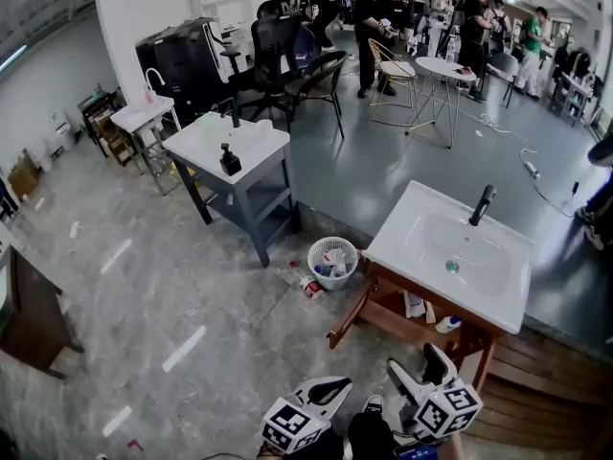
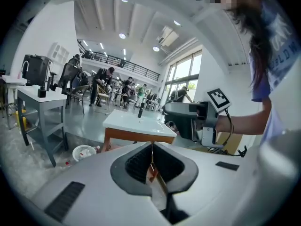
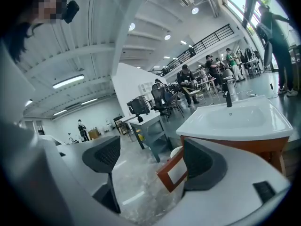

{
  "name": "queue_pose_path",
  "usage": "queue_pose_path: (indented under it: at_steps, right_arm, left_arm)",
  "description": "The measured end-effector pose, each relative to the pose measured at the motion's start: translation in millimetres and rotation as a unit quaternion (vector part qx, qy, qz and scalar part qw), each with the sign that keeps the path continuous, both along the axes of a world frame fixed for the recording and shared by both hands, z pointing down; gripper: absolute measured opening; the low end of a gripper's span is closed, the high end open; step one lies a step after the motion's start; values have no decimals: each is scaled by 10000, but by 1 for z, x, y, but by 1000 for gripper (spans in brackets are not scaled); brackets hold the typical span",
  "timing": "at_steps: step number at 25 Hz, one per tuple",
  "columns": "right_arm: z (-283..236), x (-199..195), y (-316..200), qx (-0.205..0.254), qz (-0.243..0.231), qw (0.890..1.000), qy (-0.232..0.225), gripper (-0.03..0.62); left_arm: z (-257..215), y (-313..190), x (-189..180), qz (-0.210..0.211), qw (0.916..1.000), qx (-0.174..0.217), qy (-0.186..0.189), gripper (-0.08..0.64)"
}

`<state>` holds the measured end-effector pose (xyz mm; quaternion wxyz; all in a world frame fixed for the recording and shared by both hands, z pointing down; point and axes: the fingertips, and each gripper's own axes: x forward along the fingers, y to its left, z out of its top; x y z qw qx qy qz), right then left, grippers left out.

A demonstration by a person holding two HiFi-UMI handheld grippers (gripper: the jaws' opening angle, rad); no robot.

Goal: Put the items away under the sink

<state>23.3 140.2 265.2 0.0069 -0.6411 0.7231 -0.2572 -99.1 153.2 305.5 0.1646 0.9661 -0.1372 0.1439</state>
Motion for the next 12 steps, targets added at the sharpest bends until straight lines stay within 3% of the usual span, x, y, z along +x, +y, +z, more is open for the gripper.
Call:
queue_pose_path:
  at_steps: [5,12]
  right_arm:
    - [-20,-32,16,258,-124,9996,54,433]
    - [-33,-70,46,176,-36,9998,122,431]
  left_arm:
    - [-22,2,-17,-111,9994,259,196,17]
    - [-43,23,-28,146,9981,495,332,17]
